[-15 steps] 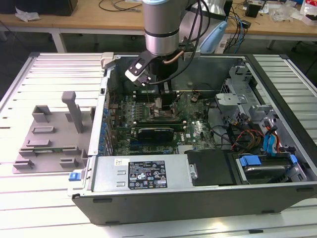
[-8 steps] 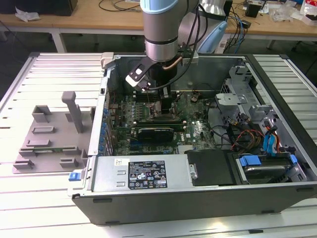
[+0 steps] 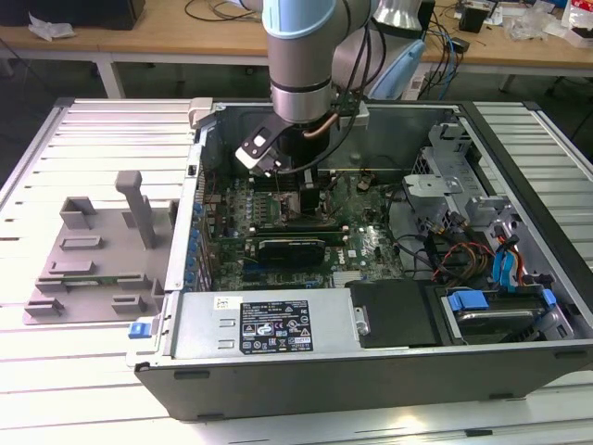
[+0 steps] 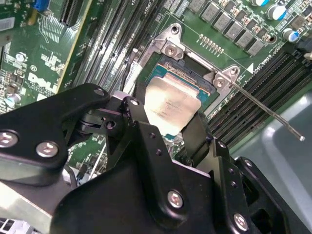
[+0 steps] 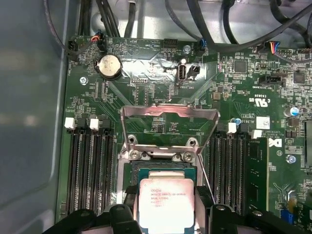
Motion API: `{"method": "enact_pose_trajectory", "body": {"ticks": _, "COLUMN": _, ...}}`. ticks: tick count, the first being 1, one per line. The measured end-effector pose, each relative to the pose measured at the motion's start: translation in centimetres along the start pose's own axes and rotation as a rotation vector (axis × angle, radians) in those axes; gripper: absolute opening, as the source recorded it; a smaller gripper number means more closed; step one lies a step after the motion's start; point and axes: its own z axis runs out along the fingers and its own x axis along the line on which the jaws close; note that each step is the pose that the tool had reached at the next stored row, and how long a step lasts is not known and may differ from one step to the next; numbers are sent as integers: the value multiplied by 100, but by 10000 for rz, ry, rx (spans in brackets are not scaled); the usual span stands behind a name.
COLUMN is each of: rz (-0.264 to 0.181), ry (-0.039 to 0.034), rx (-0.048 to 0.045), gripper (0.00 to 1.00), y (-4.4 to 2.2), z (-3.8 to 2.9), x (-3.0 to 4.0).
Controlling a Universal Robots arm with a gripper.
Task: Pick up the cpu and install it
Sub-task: 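Place the cpu into insertion slot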
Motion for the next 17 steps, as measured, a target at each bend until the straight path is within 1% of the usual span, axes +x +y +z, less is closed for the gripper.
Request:
{"method": "enact_pose_trajectory", "body": {"ticks": 3, "rz": 1, "ry": 0, "rx": 0, "gripper": 54, "y": -2, "z": 16, "x": 1}}
{"method": "enact_pose_trajectory", "body": {"ticks": 6, "rz": 45, "ry": -4, "rx": 1, "gripper": 54, "y": -7, "z": 61, "x": 2}}
{"method": "enact_pose_trajectory", "body": {"ticks": 10, "rz": 288, "ry": -27, "rx": 10, "gripper": 54, "y": -8, "z": 71, "x": 2}}
{"method": "enact_pose_trajectory", "body": {"ticks": 17, "rz": 297, "ry": -15, "rx": 8, "gripper": 54, "y": -11, "z": 113, "x": 24}}
